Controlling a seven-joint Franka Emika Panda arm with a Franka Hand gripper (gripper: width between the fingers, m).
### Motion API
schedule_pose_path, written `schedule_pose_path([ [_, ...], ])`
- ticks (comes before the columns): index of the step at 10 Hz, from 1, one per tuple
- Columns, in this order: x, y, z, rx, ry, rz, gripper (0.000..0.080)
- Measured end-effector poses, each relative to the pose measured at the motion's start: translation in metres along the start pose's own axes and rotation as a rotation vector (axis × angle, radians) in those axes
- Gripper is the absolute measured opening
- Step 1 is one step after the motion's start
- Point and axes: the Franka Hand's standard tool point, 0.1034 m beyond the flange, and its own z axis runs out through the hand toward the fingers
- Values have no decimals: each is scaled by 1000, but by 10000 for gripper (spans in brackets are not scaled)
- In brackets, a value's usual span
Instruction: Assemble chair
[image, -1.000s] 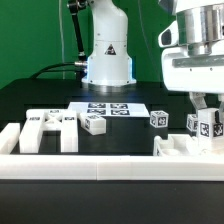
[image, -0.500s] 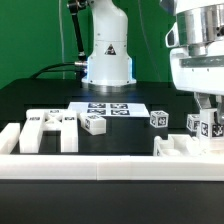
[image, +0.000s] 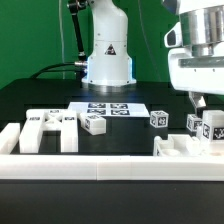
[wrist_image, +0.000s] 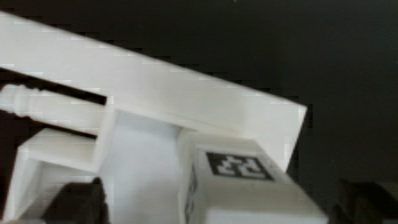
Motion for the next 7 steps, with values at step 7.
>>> schedule_pose_path([
  [7,7,-2,0,-38,-7,-774,649],
])
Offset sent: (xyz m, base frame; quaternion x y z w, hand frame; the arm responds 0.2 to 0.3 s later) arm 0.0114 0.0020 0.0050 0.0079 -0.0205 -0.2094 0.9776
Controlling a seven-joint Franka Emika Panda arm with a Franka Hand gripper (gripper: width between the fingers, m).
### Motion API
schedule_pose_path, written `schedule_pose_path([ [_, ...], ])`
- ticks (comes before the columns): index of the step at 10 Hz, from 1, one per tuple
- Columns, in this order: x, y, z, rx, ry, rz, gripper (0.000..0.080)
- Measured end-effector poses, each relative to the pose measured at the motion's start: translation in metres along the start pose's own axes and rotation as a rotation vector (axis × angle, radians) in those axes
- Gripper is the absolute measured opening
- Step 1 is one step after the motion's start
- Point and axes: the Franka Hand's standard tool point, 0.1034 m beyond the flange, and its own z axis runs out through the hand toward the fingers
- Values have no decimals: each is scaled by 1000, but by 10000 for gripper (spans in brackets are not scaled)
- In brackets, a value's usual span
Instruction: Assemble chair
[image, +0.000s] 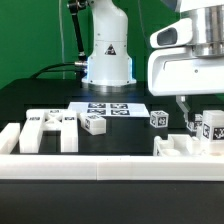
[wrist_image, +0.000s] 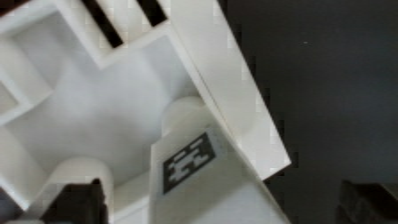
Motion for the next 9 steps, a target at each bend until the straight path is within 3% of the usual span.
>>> schedule_pose_path([
  [3,0,3,2,-31,2,-220,649],
  [6,0,3,2,-37,2,-375,649],
  [8,0,3,2,-36,2,-371,391],
  [9,0,3,2,-36,2,-364,391],
])
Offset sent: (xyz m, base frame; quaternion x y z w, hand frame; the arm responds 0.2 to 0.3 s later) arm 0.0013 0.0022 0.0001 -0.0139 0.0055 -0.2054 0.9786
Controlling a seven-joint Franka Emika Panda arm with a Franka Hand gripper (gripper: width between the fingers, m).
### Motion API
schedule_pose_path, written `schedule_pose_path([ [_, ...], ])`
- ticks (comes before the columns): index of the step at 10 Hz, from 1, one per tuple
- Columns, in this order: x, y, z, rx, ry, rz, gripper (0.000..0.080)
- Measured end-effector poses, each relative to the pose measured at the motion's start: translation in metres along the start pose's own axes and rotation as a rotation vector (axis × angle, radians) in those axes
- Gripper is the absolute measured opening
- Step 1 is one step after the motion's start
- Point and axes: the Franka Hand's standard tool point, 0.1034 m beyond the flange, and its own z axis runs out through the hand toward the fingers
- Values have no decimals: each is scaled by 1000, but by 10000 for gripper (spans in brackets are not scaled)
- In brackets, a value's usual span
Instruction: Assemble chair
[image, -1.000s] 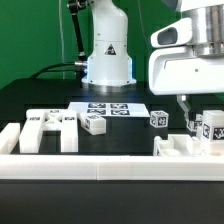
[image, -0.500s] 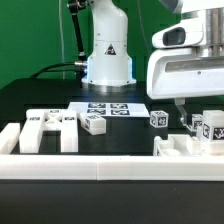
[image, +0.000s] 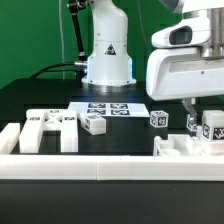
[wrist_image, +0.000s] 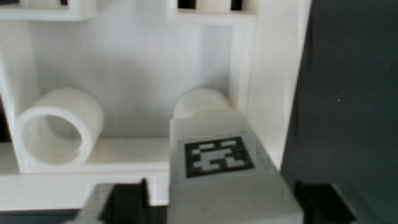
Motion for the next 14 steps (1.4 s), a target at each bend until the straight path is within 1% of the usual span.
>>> schedule_pose_path([
  [1,0,0,0,0,0,15,288],
  [2,0,0,0,0,0,14,288],
  [5,0,0,0,3,0,217,288],
  [8,1,1,0,29,4,616,289],
  [9,1,1,0,28,4,727,290],
  [11,2,1,0,47,-2,930,291],
  [14,1,-1,0,52,-13,1205,291],
])
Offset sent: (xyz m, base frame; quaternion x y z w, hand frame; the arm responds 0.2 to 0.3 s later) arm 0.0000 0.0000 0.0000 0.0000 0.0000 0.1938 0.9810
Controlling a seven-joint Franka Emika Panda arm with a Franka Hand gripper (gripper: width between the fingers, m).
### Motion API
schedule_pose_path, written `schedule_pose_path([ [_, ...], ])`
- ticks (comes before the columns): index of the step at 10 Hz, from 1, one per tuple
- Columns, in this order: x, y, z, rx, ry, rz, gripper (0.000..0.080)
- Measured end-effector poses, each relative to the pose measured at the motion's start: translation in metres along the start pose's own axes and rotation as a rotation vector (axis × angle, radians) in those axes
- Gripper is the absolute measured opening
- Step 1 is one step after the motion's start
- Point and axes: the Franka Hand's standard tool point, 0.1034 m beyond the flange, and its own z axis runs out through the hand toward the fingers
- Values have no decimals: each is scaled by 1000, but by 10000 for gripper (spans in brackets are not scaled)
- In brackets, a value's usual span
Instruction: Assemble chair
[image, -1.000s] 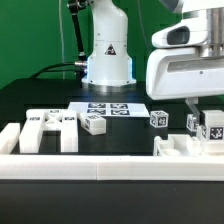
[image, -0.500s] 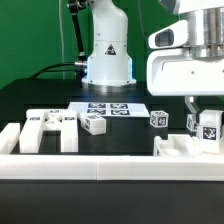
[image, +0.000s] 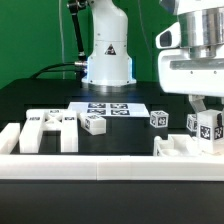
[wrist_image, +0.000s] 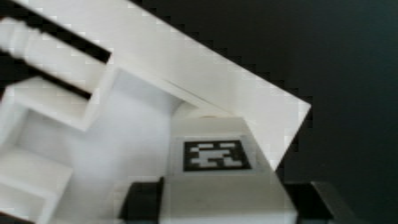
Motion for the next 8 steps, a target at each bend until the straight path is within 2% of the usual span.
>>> schedule_pose_path([
  [6,-6,-1,1,3,-11,387,291],
  [7,-7,-1,1,3,-13,389,364],
  [8,-7,-1,1,4,-13,363,364],
])
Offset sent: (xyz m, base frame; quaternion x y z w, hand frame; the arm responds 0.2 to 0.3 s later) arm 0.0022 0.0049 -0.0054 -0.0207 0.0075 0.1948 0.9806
